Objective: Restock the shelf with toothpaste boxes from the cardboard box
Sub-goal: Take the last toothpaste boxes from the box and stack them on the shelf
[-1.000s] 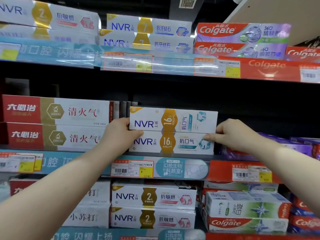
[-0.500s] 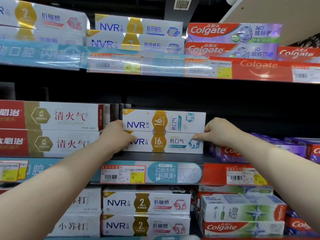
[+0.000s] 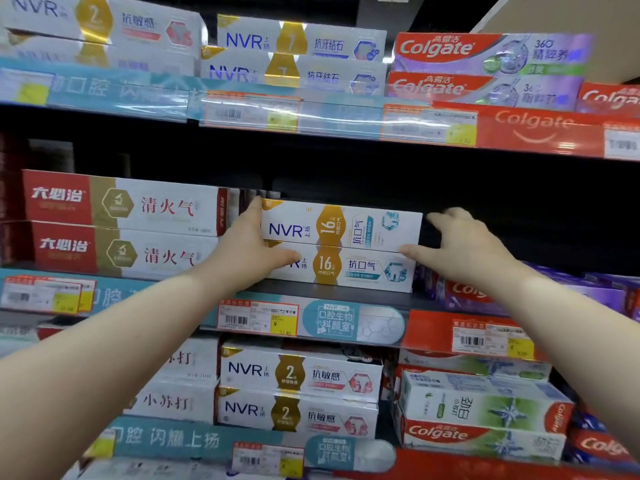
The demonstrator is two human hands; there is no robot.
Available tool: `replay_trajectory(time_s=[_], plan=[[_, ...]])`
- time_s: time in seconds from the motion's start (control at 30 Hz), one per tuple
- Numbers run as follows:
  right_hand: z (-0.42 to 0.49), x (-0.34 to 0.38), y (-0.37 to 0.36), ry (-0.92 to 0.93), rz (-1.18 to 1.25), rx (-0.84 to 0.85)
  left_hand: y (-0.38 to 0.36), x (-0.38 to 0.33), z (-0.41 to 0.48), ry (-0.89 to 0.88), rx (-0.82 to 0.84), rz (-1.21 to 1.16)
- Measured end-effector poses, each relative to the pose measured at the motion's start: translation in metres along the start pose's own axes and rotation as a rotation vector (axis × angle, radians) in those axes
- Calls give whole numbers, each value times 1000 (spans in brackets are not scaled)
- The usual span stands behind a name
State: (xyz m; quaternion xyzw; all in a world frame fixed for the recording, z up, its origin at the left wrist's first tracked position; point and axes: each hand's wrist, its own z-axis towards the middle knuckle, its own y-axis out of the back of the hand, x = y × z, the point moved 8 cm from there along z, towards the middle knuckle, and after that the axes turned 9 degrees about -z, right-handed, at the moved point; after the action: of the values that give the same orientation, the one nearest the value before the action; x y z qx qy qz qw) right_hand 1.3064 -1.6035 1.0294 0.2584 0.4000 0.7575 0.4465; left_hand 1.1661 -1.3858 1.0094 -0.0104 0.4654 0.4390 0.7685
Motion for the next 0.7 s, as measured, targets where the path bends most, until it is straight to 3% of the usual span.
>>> replay_trajectory(time_s=[0.2,0.37,0.7], plan=[[-30,54,21,296,229,-193,25,-11,-41,-81,-174,202],[-71,124,9,540,417,-169,59,10,-87,-36,-204,335],[-149,307,-26,883,529,133,207,128,-205,467,-201,581]])
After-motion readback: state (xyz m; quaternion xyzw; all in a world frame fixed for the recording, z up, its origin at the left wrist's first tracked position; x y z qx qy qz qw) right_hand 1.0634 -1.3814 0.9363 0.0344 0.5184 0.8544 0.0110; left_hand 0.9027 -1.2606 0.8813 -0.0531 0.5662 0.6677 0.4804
